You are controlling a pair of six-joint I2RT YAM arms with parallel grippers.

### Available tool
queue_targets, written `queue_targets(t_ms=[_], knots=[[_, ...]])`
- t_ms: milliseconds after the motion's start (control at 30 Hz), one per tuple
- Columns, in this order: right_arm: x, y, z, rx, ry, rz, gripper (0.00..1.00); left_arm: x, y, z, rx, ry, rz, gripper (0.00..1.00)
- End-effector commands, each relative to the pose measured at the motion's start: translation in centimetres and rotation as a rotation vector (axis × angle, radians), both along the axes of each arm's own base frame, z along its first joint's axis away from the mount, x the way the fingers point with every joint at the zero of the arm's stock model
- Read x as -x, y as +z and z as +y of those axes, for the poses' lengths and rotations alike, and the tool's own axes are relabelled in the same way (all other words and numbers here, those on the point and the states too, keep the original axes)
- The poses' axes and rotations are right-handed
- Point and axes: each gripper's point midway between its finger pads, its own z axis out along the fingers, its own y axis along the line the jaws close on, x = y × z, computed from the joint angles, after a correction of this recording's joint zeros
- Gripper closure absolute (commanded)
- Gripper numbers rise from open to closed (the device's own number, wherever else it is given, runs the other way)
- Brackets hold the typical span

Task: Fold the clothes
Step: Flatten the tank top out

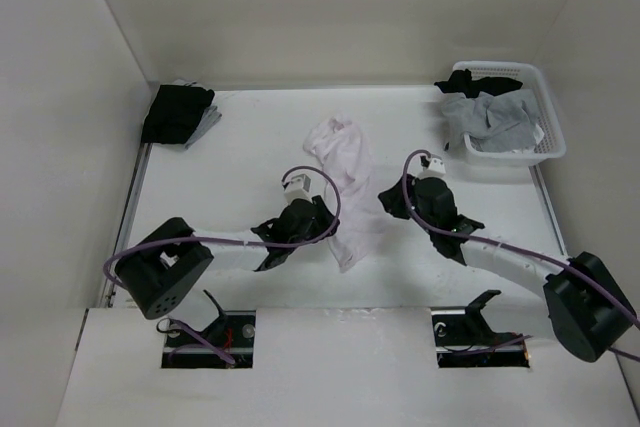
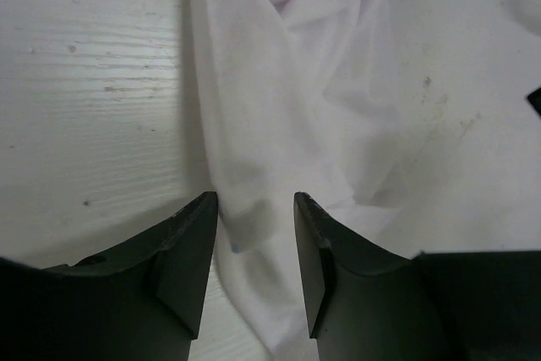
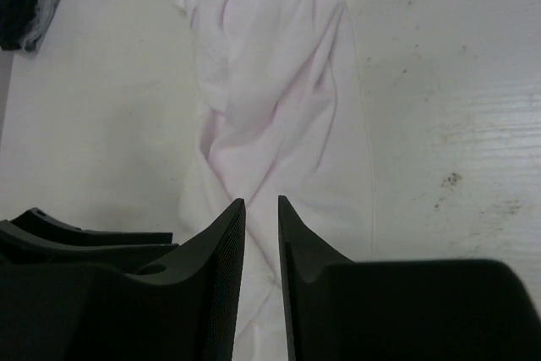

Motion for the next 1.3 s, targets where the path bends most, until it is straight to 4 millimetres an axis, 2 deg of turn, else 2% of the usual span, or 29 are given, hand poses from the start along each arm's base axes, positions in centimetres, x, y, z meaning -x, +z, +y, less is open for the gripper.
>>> queue_targets(t_ms=[0, 100, 200, 300, 400, 467, 533, 667, 767, 900, 933, 967, 1033, 1100, 1200, 1233, 1267], knots=[[0.1, 0.2, 2.2, -0.049, 0.060, -0.024, 0.74, 0.2, 2.5, -2.7, 0.152, -0.054, -0.040, 0.61], [0.1, -0.9, 2.6, -0.059, 0.056, 0.003, 0.71, 0.3, 1.9, -3.0, 0.147, -0.054, -0.020, 0.66], [0.2, -1.1, 2.6, -0.069, 0.053, 0.003, 0.61, 0.3, 1.4, -2.7, 0.141, -0.042, -0.005, 0.75], [0.4, -1.4, 2.2, -0.062, 0.040, 0.010, 0.51, 0.1, 1.5, -2.2, 0.137, -0.026, -0.006, 0.84], [1.0, -2.8, 1.2, -0.049, 0.001, 0.052, 0.47, -0.3, 2.4, -1.6, 0.137, -0.005, -0.020, 0.91], [1.2, -4.3, -0.1, -0.014, -0.051, 0.097, 0.47, -0.7, 3.7, -0.9, 0.148, 0.017, -0.042, 0.93], [1.4, -6.0, -1.5, 0.038, -0.096, 0.145, 0.48, -1.1, 6.0, 0.0, 0.167, 0.031, -0.085, 0.94], [1.3, -7.2, -0.9, 0.075, -0.075, 0.208, 0.49, -1.2, 9.1, 2.1, 0.184, 0.053, -0.152, 0.94], [1.1, -7.8, 0.1, 0.081, -0.054, 0.246, 0.51, -0.9, 9.1, 4.1, 0.172, 0.076, -0.156, 0.94], [1.3, -9.1, 0.5, 0.100, -0.053, 0.299, 0.55, -0.6, 7.2, 7.4, 0.135, 0.133, -0.131, 0.94], [1.2, -9.2, 0.8, 0.095, -0.049, 0.303, 0.61, -0.5, 6.7, 8.0, 0.132, 0.143, -0.124, 0.94], [1.0, -9.2, 1.2, 0.094, -0.041, 0.298, 0.71, -0.5, 6.2, 8.6, 0.130, 0.154, -0.119, 0.94], [-0.1, -8.4, 1.9, 0.076, -0.034, 0.264, 0.87, -0.4, 5.4, 9.7, 0.129, 0.174, -0.108, 0.94], [-1.7, -6.0, 3.1, 0.035, -0.016, 0.177, 0.95, -0.7, 5.3, 10.6, 0.135, 0.196, -0.112, 0.94], [-3.9, 0.7, 4.4, -0.005, 0.029, -0.015, 0.97, -1.8, 6.7, 11.3, 0.155, 0.222, -0.153, 0.95], [-4.2, 2.8, 4.2, -0.006, 0.025, -0.065, 0.96, -1.9, 7.1, 11.5, 0.159, 0.226, -0.166, 0.95], [-4.5, 3.9, 3.4, -0.001, -0.004, -0.087, 0.93, -1.9, 7.2, 11.7, 0.159, 0.229, -0.172, 0.95]])
